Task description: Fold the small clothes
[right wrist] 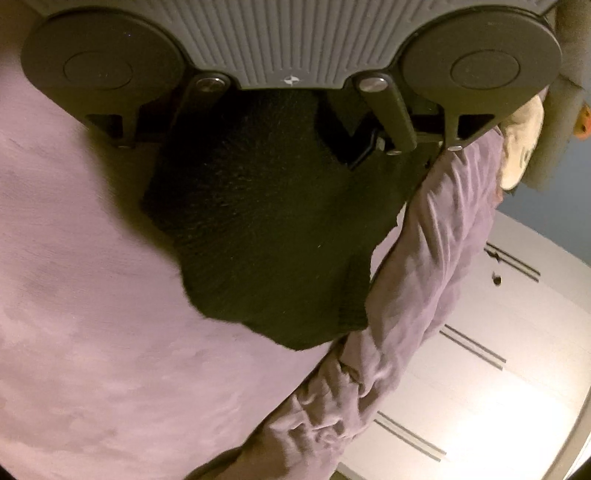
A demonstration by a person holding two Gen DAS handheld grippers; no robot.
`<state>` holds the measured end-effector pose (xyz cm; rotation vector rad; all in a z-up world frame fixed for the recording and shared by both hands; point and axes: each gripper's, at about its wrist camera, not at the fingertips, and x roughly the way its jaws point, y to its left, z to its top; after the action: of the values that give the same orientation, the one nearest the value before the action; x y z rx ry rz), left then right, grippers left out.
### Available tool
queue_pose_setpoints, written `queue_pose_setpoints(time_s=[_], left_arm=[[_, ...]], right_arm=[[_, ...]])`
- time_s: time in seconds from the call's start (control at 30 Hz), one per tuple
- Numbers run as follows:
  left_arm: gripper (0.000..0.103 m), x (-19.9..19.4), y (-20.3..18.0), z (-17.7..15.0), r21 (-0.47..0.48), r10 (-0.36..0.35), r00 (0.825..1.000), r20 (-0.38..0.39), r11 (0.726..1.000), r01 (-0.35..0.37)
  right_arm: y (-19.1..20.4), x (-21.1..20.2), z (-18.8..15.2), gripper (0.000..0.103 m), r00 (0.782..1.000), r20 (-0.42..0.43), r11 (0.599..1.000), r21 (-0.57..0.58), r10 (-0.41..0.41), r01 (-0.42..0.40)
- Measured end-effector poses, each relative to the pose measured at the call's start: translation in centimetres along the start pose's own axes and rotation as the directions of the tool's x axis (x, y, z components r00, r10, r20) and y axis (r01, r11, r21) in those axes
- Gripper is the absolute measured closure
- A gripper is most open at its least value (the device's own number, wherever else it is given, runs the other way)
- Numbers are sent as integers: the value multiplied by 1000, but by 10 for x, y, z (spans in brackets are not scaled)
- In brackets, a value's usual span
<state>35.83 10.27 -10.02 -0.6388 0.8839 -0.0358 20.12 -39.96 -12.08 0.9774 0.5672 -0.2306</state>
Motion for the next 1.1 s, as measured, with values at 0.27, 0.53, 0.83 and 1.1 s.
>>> queue_pose_setpoints(time_s=[0.27, 0.53, 0.83, 1.1], left_arm=[[49, -1, 1, 1, 14, -3, 1000, 7, 1000, 3], [49, 3, 12, 3, -81, -44, 999, 14, 996, 45], [81, -31, 9, 7, -29, -141, 988, 64, 989, 143], [80, -38, 7, 8, -15, -133, 990, 49, 991, 134]], right_arm=[[-1, 6, -2, 65, 1000, 11, 1000, -24, -8, 8], [0, 17, 1, 56, 1000, -5, 1000, 14, 11, -11], [18, 3, 1, 82, 1000, 12, 994, -110, -8, 9], [-5, -2, 22, 64, 997, -79, 999, 38, -28, 31]])
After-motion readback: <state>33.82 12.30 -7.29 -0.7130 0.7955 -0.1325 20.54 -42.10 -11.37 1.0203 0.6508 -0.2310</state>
